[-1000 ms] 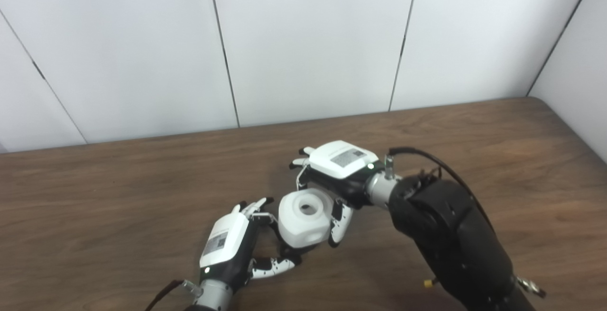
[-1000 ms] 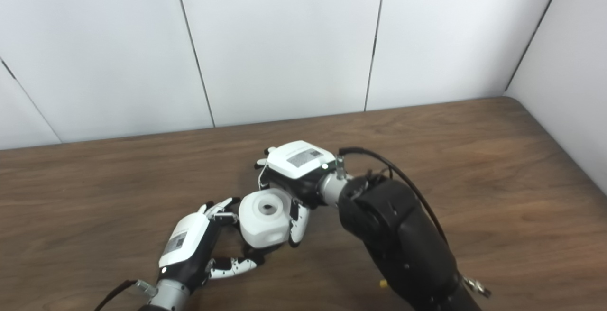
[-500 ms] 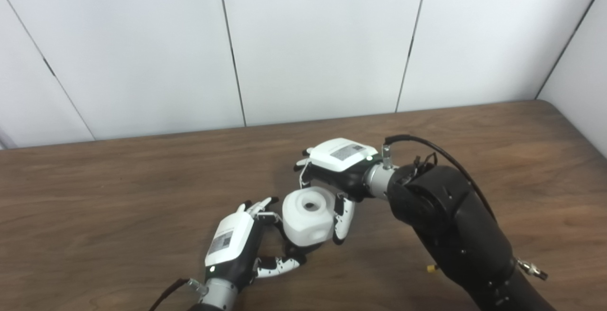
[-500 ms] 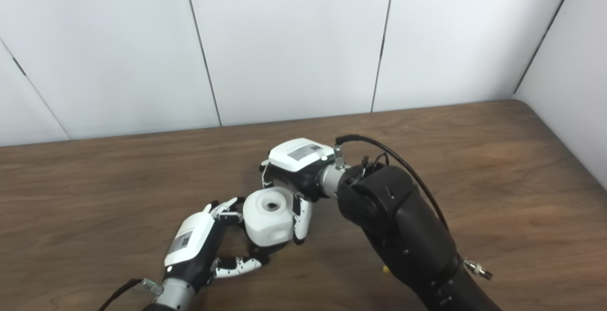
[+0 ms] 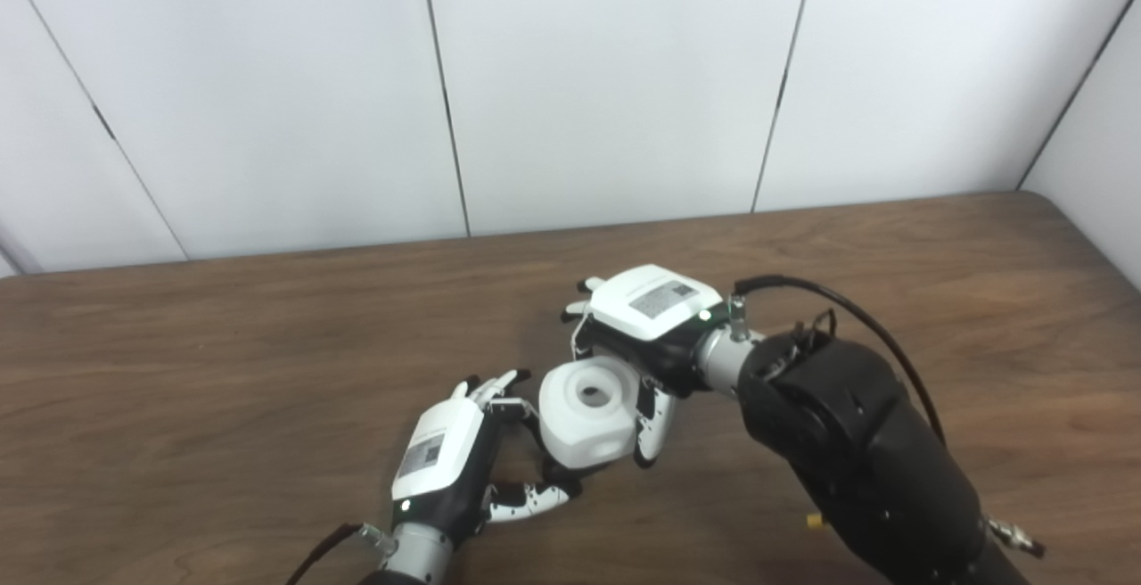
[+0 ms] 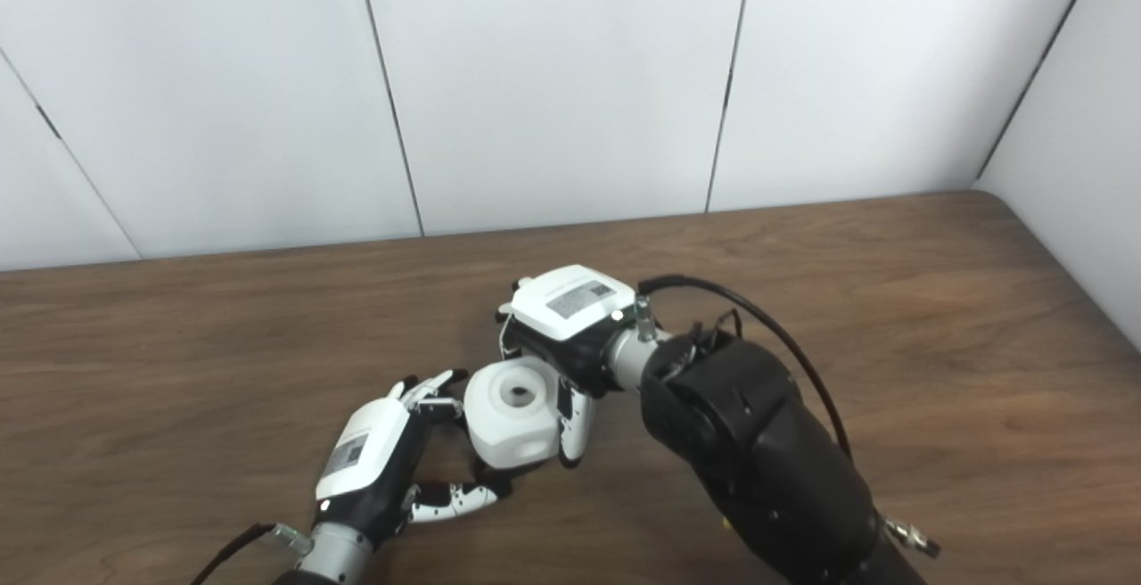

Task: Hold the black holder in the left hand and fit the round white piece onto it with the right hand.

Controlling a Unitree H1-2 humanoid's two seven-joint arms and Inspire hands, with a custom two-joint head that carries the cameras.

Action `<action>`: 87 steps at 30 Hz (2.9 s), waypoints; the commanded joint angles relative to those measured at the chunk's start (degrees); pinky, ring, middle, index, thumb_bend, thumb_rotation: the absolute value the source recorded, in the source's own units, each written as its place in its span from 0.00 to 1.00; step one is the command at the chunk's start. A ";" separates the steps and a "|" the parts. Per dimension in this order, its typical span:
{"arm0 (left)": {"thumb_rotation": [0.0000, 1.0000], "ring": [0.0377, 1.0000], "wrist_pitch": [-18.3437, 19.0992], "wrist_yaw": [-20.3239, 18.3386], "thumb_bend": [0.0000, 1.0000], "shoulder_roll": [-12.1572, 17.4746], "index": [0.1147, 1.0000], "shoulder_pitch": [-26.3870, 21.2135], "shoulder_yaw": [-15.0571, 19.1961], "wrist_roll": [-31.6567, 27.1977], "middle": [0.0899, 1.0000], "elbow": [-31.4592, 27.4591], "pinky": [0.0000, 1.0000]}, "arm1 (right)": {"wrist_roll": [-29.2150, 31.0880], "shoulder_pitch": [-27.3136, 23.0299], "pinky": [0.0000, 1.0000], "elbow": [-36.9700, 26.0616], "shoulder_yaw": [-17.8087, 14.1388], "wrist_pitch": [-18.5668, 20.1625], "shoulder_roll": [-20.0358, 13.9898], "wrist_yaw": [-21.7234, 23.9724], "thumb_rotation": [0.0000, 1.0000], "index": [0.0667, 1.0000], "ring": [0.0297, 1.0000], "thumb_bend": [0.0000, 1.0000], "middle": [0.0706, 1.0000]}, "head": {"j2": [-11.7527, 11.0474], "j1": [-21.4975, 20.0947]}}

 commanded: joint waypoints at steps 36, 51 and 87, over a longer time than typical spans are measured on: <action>0.05 0.91 -1.83 1.11 0.51 -0.62 0.41 -1.81 -0.56 -0.33 0.91 0.32 1.00 | -3.87 5.75 0.91 -2.81 -2.73 -5.02 1.97 -3.35 0.47 0.67 0.98 0.81 0.92 | -0.44 -0.12; 0.05 0.91 -1.90 1.35 0.51 -0.63 0.42 -1.79 -0.47 -0.29 0.90 0.46 1.00 | -3.72 6.01 0.92 -2.44 -3.23 -5.44 2.22 -3.83 0.48 0.69 1.00 0.87 0.92 | -0.59 -0.14; 0.05 0.91 -3.21 2.04 0.51 -0.41 0.42 -2.15 -0.02 -1.04 0.91 1.94 1.00 | -0.85 5.84 0.77 -3.36 -6.54 -2.62 4.84 -4.21 0.51 1.00 1.00 1.00 1.00 | -1.67 -0.46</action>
